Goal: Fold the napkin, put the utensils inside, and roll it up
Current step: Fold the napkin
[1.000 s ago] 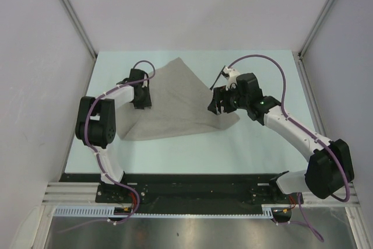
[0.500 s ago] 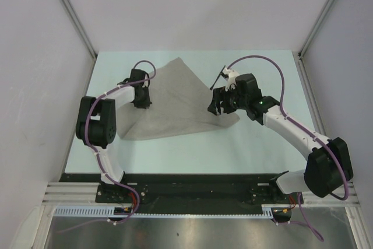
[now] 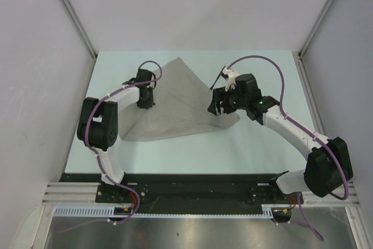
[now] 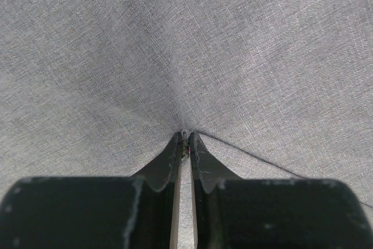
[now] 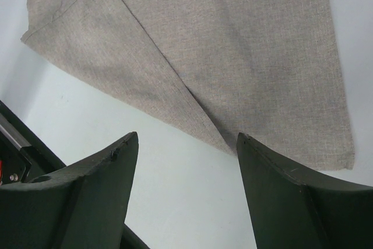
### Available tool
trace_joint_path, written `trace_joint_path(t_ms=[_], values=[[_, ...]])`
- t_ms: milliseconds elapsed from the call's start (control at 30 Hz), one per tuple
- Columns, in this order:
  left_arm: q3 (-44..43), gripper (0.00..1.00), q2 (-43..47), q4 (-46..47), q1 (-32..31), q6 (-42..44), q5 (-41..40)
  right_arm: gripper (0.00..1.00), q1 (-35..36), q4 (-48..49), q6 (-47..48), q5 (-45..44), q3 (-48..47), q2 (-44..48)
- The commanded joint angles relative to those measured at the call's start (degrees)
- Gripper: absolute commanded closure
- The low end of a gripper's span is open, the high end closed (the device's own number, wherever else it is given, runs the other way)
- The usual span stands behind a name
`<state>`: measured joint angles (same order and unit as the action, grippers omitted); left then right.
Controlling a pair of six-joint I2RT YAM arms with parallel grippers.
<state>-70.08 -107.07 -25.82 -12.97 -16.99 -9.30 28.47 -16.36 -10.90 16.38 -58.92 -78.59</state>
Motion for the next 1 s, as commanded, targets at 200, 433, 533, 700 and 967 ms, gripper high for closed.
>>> trace_joint_path(t_ms=[200,433,533,700,967], values=[[-2.0,0.80,1.7,-1.4,-0.6,-0.6,-1.2,0.27,-0.2,-0.7,0.8,0.1,-0.2,-0.1],[-1.4,0.75,1.2,-0.7,-0.6,-0.7,-1.2,0.26,-0.2,-0.9,0.9,0.2,-0.1,-0.2],[-1.4,0.74,1.2,-0.5,-0.6,-0.7,-1.3,0.26,-0.3,-0.9,0.8,0.5,-0.1,-0.3],[-1.1,0.71,0.9,0.0,-0.6,-0.8,-1.2,0.26,-0.2,-0.8,0.9,0.6,-0.1,-0.4],[-1.0,0.86,1.4,0.2,-0.6,-0.9,-1.8,0.27,-0.3,-0.9,1.1,0.9,-0.4,-0.6]])
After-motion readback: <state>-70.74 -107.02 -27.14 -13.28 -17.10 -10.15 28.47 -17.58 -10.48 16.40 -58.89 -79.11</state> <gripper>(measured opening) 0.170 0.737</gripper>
